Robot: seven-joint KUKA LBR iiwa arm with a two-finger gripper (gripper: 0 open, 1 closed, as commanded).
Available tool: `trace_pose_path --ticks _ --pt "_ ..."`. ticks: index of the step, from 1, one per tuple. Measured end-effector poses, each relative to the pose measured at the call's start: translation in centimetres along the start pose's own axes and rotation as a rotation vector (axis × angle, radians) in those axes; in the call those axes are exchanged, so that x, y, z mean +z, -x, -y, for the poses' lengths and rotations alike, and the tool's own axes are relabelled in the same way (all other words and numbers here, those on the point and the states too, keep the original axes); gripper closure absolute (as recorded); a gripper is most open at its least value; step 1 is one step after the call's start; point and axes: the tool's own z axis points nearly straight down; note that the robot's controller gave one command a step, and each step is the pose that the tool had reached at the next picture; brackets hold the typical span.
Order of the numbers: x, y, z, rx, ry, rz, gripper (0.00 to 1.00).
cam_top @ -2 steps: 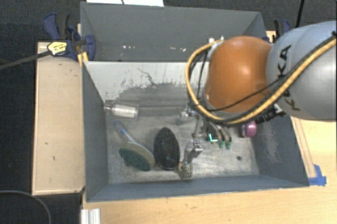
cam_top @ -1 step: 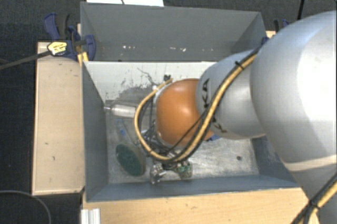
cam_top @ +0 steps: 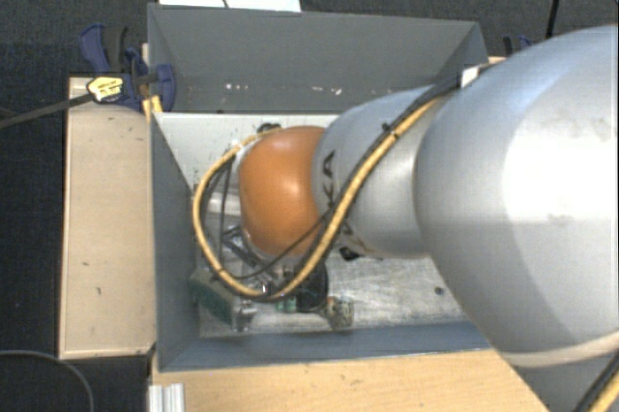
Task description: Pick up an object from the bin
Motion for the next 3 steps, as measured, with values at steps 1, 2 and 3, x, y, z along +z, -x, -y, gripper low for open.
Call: trace_pose_path --ticks 1,2,3 --pt "-0.7 1.1 1.2 0.284 0.001 0.001 0.00" --pt "2.8 2.2 1.5 0.526 0.002 -0.006 0.00" --pt "2.9 3.2 1.0 0.897 0.003 -0.003 0.00"
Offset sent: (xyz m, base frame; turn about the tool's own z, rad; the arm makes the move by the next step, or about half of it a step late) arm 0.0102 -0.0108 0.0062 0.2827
